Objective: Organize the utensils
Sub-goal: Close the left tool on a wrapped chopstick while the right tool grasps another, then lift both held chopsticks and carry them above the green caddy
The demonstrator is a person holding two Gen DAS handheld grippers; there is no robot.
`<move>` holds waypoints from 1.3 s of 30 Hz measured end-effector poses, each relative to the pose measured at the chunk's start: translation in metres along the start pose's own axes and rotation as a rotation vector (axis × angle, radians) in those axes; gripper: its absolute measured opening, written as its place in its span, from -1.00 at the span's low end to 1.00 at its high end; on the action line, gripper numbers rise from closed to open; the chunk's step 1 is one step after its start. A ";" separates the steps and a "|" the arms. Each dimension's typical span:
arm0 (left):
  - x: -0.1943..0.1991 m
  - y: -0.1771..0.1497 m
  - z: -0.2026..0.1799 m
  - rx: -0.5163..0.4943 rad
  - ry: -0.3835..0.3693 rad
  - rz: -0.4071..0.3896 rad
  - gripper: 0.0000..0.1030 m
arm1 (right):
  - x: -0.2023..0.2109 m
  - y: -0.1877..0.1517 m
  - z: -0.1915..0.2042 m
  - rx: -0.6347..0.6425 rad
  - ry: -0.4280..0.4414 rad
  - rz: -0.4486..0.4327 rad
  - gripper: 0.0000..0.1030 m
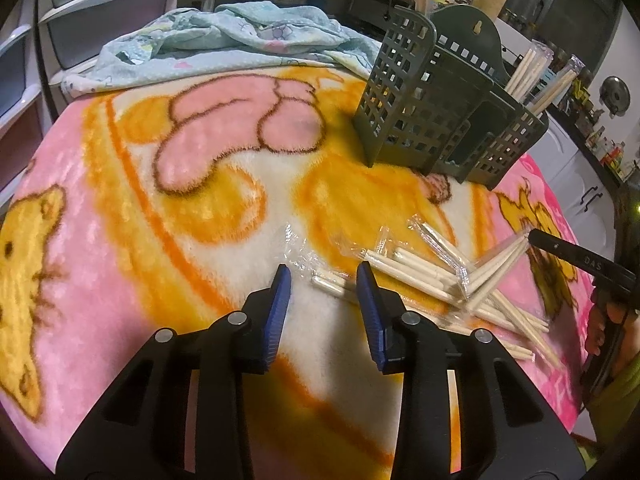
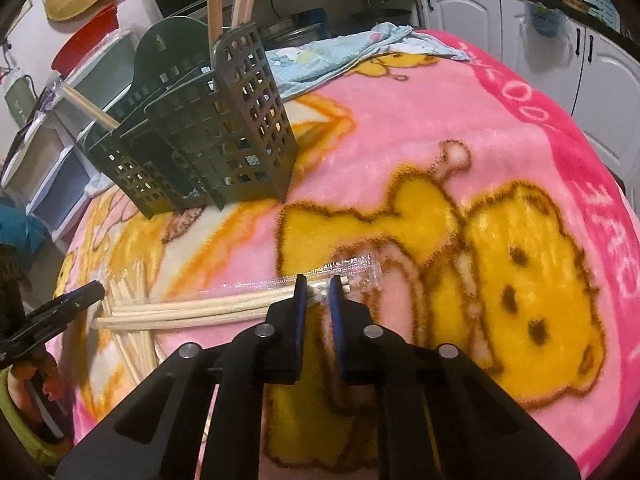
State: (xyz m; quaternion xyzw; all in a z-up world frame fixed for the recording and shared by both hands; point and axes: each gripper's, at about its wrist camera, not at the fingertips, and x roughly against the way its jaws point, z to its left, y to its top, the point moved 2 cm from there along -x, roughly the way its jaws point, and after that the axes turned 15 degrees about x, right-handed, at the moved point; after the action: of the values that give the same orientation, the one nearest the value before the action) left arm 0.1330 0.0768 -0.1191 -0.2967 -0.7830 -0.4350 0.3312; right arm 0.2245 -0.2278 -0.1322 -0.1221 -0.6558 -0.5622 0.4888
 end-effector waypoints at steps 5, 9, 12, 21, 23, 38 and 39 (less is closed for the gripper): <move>0.000 0.002 0.002 0.004 0.006 -0.003 -0.61 | 0.005 -0.001 0.000 0.001 -0.008 -0.006 -0.91; 0.001 0.003 0.003 0.003 0.005 -0.005 -0.66 | 0.012 -0.003 0.000 0.002 -0.018 -0.012 -0.92; 0.001 0.003 0.004 0.001 0.002 -0.005 -0.72 | 0.021 -0.006 -0.003 0.002 -0.029 -0.013 -0.93; 0.002 0.006 0.006 0.005 -0.011 -0.002 -0.94 | 0.037 -0.016 -0.009 0.003 -0.080 -0.010 -0.94; 0.003 0.005 0.007 0.009 -0.015 0.001 -0.97 | 0.041 -0.016 -0.008 0.017 -0.106 -0.012 -0.94; 0.043 0.010 0.010 0.032 -0.081 -0.059 -1.00 | 0.081 -0.008 0.000 0.091 -0.206 -0.100 -0.95; 0.048 0.012 0.010 0.034 -0.088 -0.066 -1.00 | 0.085 -0.006 0.002 0.097 -0.208 -0.111 -0.95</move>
State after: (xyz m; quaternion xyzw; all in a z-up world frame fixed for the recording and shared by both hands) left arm 0.1103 0.0992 -0.0804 -0.2838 -0.8135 -0.4187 0.2868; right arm 0.1772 -0.2614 -0.0697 -0.1195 -0.7352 -0.5402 0.3915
